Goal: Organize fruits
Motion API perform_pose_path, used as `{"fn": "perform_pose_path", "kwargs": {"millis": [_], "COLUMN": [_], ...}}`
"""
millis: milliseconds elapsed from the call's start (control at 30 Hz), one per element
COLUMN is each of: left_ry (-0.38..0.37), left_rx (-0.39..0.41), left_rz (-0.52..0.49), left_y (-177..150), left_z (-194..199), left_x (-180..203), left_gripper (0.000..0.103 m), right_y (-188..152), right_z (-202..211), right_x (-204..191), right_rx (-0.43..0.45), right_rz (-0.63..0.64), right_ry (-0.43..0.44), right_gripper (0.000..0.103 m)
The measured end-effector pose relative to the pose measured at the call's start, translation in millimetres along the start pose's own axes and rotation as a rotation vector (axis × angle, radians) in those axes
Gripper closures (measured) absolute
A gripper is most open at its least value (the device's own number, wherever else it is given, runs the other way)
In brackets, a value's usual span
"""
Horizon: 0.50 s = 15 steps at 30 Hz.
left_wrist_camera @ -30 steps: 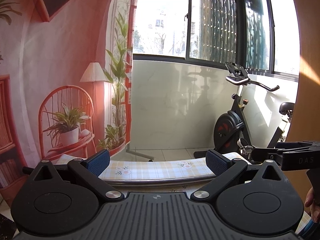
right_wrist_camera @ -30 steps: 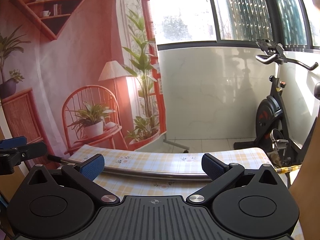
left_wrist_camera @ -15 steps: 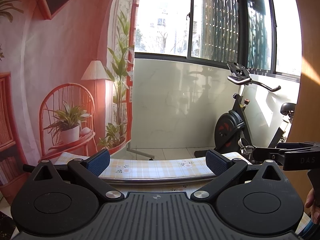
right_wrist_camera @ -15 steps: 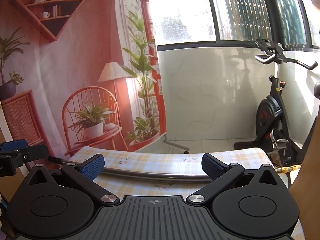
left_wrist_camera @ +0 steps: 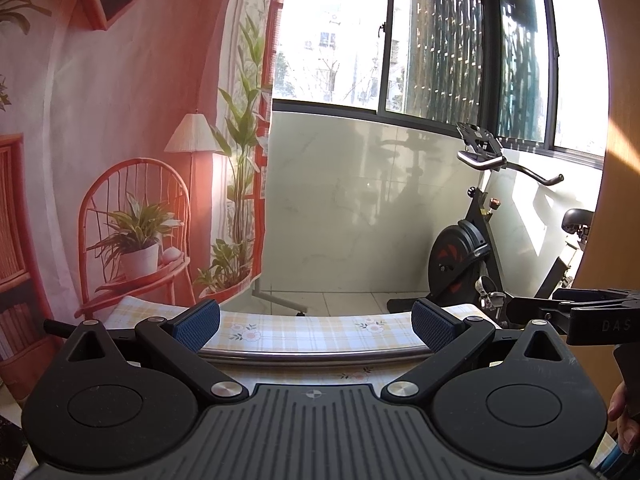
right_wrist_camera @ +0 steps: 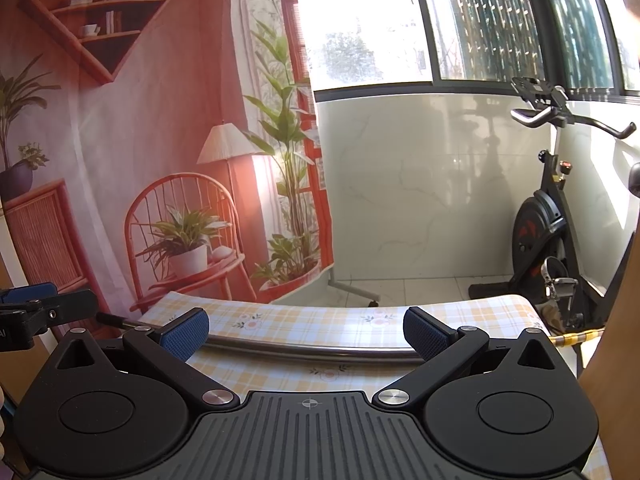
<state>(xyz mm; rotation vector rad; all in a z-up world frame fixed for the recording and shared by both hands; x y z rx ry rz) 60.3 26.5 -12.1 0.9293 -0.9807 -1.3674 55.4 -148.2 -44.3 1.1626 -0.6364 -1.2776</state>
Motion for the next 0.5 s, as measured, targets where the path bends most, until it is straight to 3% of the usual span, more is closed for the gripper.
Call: {"fn": "perform_pose_path", "kwargs": {"millis": [500], "left_ry": [0.025], "left_rx": [-0.007], "left_rz": [0.007], "left_y": [-0.3], "left_z": [-1.9], "left_x": [-0.6], "left_gripper": [0.000], "right_y": [0.3], "right_z": [-0.2], "right_x": [-0.2], "right_rx": [0.000], "right_rz": [-0.001], "right_ry": [0.000], "right_gripper": [0.000]}}
Point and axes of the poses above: each gripper's, at about its wrist camera, not at the fingertips, and z roughly against the way its jaws point, x to its right, y to its top, the point moved 3 cm from there along -z, roughly the way its jaws point, and after that the axes turned 6 degrees about y, right-handed, at the moved point
